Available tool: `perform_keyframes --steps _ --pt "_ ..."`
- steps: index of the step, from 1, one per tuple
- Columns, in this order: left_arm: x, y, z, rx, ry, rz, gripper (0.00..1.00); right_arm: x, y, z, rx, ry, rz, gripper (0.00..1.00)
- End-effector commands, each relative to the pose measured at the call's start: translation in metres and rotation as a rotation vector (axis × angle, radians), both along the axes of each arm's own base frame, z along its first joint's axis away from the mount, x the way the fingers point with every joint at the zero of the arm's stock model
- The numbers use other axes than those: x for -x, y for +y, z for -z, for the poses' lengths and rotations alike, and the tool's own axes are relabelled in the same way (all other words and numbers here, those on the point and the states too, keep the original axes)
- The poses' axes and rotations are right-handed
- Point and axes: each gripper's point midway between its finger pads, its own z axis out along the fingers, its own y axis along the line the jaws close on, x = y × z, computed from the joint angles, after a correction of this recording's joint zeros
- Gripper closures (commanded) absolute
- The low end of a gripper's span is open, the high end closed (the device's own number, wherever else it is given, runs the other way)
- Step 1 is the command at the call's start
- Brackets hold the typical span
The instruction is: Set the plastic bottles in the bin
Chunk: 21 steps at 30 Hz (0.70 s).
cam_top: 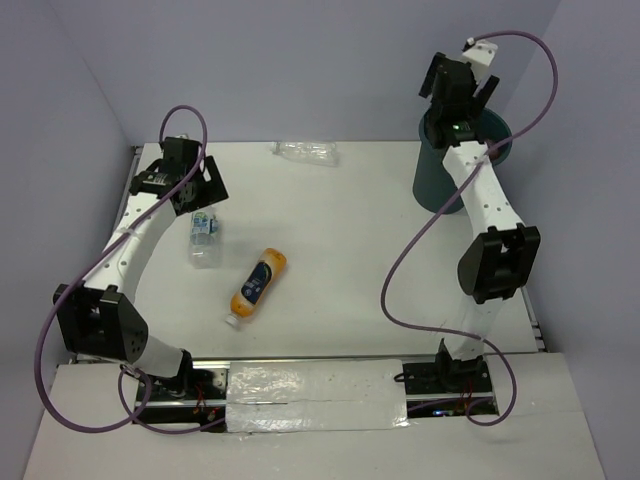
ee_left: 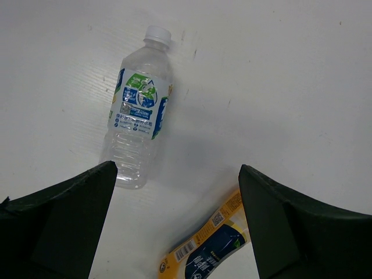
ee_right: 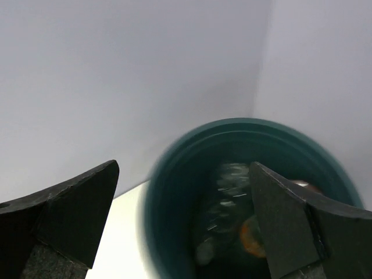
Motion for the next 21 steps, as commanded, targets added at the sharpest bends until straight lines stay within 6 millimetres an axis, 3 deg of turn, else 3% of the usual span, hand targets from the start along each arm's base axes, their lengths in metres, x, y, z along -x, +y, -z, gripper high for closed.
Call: perform_keyframes --steps 1,2,3,4,5,6,9,13,14,17,18,20,21 --pt "-0.003 0.004 -0.035 -0.011 -0.089 -0.004 0.01 0.032 0.069 -0.089 0.003 -0.158 -0.186 0.00" --pt "-0.003 0.005 -0.037 -0.008 -0.094 -0.010 0.01 0.034 0.087 -0.088 0.019 -0.137 -0.224 0.00" --pt "-0.002 0.005 -0.038 -0.006 -0.093 -0.012 0.01 0.040 0.123 -0.094 0.041 -0.132 -0.290 0.00" --pt "-0.001 0.006 -0.040 -0.007 -0.098 -0.015 0.01 0.038 0.142 -0.081 0.054 -0.088 -0.321 0.00" --pt "0.001 0.006 -0.042 -0.006 -0.100 -0.018 0.01 0.041 0.174 -0.075 0.054 -0.065 -0.392 0.00" --pt "0.003 0.008 -0.045 -0.005 -0.104 -0.019 0.01 0.043 0.188 -0.072 0.019 -0.041 -0.424 0.00" --pt "0.010 0.013 -0.049 -0.014 -0.103 -0.031 0.01 0.037 0.240 -0.036 -0.103 0.032 -0.543 0.02" --pt "0.020 0.027 -0.052 -0.044 -0.103 -0.067 0.01 0.039 0.293 0.010 -0.185 0.101 -0.599 0.03" --pt "0.022 0.029 -0.052 -0.046 -0.102 -0.068 0.01 0.043 0.302 0.009 -0.202 0.097 -0.618 0.02" --pt "0.028 0.033 -0.051 -0.043 -0.094 -0.082 0.01 0.038 0.331 0.038 -0.281 0.163 -0.663 0.00" --pt "0.029 0.031 -0.051 -0.038 -0.089 -0.078 0.01 0.032 0.343 0.062 -0.340 0.199 -0.665 0.00" --pt "0.031 0.030 -0.051 -0.025 -0.092 -0.069 0.01 0.029 0.357 0.079 -0.415 0.235 -0.675 0.00" --pt "0.032 0.028 -0.050 -0.017 -0.092 -0.066 0.01 0.025 0.364 0.099 -0.466 0.262 -0.668 0.00"
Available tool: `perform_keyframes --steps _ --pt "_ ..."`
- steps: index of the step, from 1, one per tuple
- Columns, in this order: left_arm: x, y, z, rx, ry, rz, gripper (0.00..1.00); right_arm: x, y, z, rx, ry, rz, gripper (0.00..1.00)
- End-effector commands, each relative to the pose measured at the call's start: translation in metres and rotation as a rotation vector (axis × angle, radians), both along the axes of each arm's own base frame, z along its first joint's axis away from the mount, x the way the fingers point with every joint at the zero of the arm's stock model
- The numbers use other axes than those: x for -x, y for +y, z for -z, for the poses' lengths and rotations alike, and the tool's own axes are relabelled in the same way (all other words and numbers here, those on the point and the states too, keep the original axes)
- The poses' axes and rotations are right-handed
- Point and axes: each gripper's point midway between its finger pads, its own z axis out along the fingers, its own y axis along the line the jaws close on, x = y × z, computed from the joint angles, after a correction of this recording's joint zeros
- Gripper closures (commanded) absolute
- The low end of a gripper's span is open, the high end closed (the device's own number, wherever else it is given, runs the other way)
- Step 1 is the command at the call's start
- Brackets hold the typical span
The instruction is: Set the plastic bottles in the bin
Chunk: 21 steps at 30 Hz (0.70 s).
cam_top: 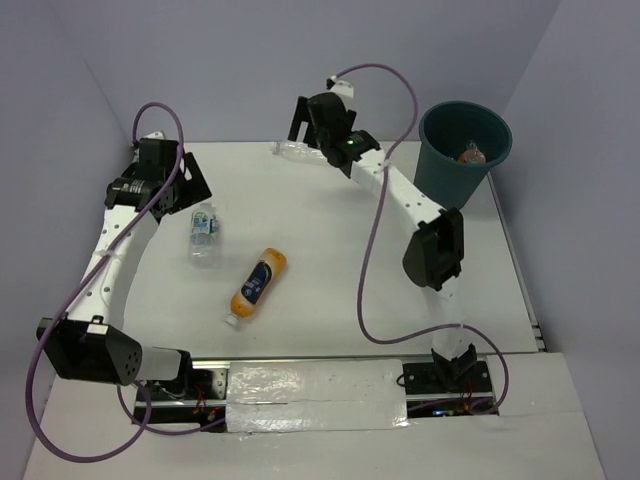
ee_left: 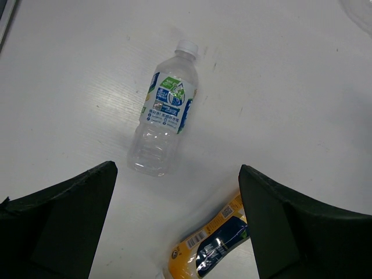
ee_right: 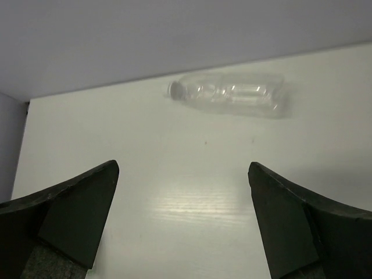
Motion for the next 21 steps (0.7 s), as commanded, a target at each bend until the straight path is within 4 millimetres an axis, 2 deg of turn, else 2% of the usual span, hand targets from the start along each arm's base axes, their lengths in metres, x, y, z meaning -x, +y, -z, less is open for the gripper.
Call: perform_keyframes --steps 1,4,6,8,9,10,11,12,14,17,21 --pt "0.008 0.001 -0.011 0.004 -0.029 0.009 0.01 0.001 0.032 0.028 -0.195 0.113 -0.010 0.00" --pt "0.009 -0.001 -0.010 0.012 -0.028 0.013 0.00 -0.005 0.044 0.054 -0.330 0.162 0.038 0.00" --pt "0.010 -0.001 -0.009 0.016 -0.018 0.012 0.01 -0.008 0.043 0.077 -0.407 0.197 0.111 0.00" --pt "0.010 -0.003 -0.007 0.021 -0.012 0.022 0.00 -0.014 0.045 0.076 -0.491 0.167 0.140 0.00" --pt "0.010 -0.003 -0.007 0.022 -0.012 0.023 0.01 -0.013 0.046 0.088 -0.541 0.186 0.174 0.00" --pt "0.011 -0.003 -0.005 0.020 -0.008 0.019 0.01 -0.018 0.047 0.085 -0.579 0.168 0.191 0.00" --pt "0.011 -0.002 -0.004 0.017 -0.008 0.018 0.01 -0.022 0.047 0.096 -0.612 0.180 0.225 0.00" --pt "0.012 -0.002 -0.004 0.015 -0.007 0.018 0.01 -0.027 0.049 0.092 -0.638 0.173 0.239 0.00" --pt "0.013 -0.001 -0.003 0.008 -0.006 0.020 0.01 -0.034 0.052 0.114 -0.671 0.210 0.282 0.00" --pt "0.013 0.000 -0.001 0.002 -0.009 0.022 0.01 -0.044 0.053 0.118 -0.727 0.196 0.320 0.00" --pt "0.013 -0.003 0.002 0.011 -0.003 0.036 0.01 -0.056 0.049 0.137 -0.755 0.190 0.382 0.00"
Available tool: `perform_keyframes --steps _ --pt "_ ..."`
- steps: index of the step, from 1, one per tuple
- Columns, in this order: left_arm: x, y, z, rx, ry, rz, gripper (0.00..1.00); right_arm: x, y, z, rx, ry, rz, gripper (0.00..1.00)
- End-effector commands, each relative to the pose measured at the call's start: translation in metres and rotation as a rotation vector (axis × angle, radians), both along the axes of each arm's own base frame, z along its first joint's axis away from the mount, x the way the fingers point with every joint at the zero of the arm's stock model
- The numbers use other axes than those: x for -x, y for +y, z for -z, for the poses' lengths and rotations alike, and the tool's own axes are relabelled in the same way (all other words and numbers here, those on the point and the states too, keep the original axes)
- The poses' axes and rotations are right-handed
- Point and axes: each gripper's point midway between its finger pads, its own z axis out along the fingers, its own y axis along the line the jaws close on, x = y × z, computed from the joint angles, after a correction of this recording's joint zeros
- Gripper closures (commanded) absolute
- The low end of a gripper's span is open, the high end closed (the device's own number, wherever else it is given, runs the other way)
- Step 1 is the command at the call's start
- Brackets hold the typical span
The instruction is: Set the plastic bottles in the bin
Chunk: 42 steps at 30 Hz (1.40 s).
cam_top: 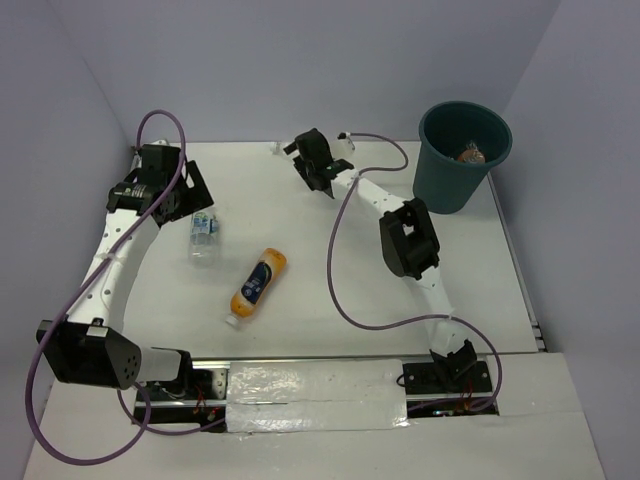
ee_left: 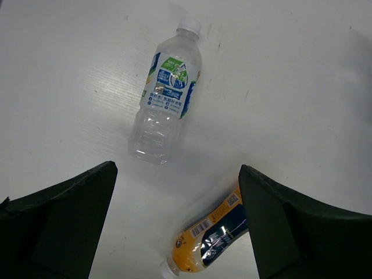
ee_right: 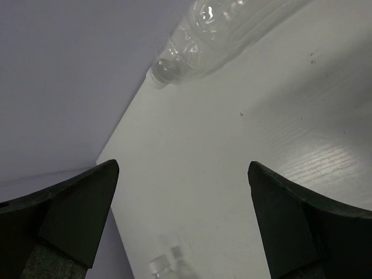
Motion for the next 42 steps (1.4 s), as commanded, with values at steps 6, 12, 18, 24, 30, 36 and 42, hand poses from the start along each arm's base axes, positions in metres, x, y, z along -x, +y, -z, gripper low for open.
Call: perform_keyframes --steps 6,12,18,24,30,36,42 --pt "-0.005 -0.005 -0.003 0.018 -0.035 0.029 0.01 -0.045 -0.012 -0.004 -0.114 -0.060 0.120 0.01" --pt "-0.006 -0.004 0.006 0.015 -0.025 0.030 0.01 -0.066 -0.022 0.009 -0.133 -0.076 0.149 0.00" --pt "-0.010 -0.008 0.008 0.023 -0.023 0.049 0.01 -0.085 -0.030 0.015 -0.164 -0.103 0.178 0.00" --pt "-0.011 -0.010 0.018 0.030 0.007 0.056 0.01 -0.093 -0.034 0.020 -0.181 -0.120 0.196 0.00" --pt "-0.013 -0.009 0.018 0.025 0.003 0.055 0.00 -0.099 -0.032 0.026 -0.199 -0.129 0.206 0.00" --pt "-0.014 -0.010 0.025 0.029 0.023 0.059 0.01 -0.105 -0.035 0.035 -0.222 -0.132 0.235 0.00" --pt "-0.015 -0.009 0.027 0.020 0.029 0.059 0.01 -0.106 -0.038 0.051 -0.234 -0.115 0.259 0.00"
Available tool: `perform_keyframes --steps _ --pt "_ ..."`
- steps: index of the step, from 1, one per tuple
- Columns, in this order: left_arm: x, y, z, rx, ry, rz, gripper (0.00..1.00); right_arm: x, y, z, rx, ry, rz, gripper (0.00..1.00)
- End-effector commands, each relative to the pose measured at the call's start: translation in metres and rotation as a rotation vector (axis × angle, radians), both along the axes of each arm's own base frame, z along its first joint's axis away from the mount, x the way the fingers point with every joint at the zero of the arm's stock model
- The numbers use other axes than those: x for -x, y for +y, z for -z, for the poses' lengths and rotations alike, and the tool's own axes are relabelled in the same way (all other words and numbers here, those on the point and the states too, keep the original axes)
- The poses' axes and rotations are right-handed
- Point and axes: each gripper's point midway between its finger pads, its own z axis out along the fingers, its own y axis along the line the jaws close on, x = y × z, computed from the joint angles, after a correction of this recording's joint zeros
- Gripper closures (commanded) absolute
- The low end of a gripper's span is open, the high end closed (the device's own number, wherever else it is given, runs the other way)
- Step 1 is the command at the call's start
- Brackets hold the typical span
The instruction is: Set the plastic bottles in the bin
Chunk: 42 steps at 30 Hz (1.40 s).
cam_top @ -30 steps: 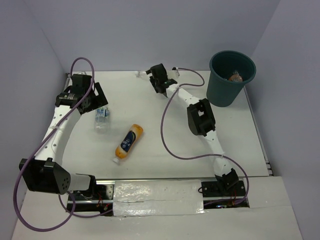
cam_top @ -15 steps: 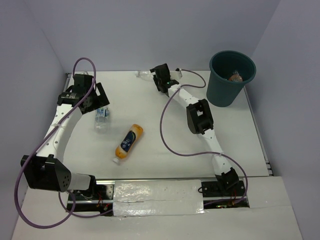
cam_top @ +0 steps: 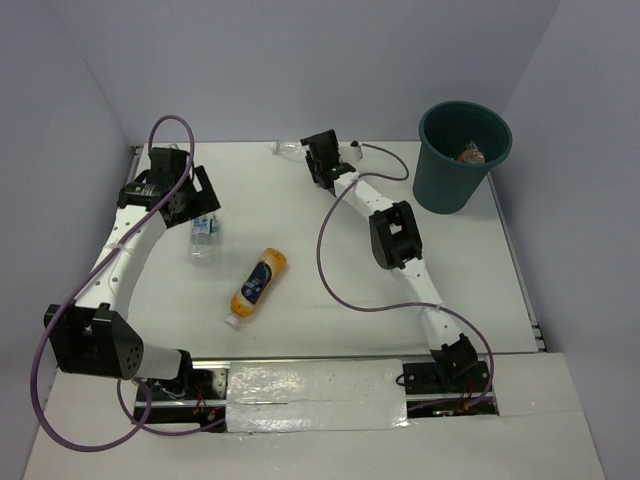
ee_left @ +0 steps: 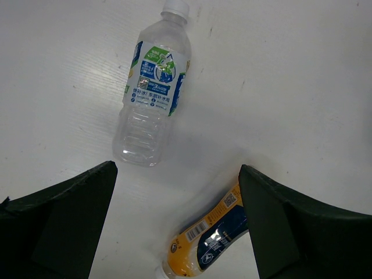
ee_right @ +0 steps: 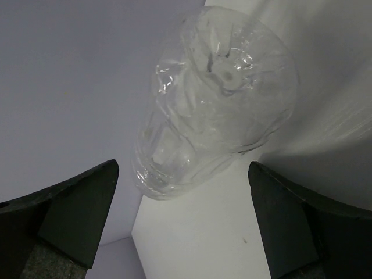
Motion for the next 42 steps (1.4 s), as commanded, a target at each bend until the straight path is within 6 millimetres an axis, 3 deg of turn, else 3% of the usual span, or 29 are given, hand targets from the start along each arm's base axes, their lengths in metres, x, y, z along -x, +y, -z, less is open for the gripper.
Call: perform_keyframes --steps 1,24,29,30,34,38,42 --pt "-0.005 0.002 0.000 -0.016 -0.015 0.018 0.01 -0.012 -0.009 -0.012 -0.034 -0.051 0.059 0.00" --pt "-0.009 0.000 0.004 -0.008 0.005 0.022 0.01 -0.023 -0.027 0.011 -0.137 -0.021 0.149 0.00" --pt "-0.010 0.000 0.005 -0.008 0.010 0.019 0.01 -0.024 -0.028 0.015 -0.148 -0.021 0.148 0.21" --pt "-0.010 0.000 0.005 -0.010 0.011 0.018 0.01 -0.024 -0.027 0.014 -0.146 -0.027 0.145 0.29" --pt "-0.009 0.001 0.003 -0.009 0.006 0.018 0.01 -0.023 -0.028 0.014 -0.143 -0.028 0.142 0.40" --pt "-0.007 0.000 0.003 -0.010 0.006 0.018 0.01 -0.020 -0.028 0.004 -0.122 -0.038 0.133 0.51" --pt "-0.008 0.000 0.002 -0.005 -0.001 0.018 0.01 -0.018 -0.021 -0.022 -0.044 -0.092 0.088 0.58"
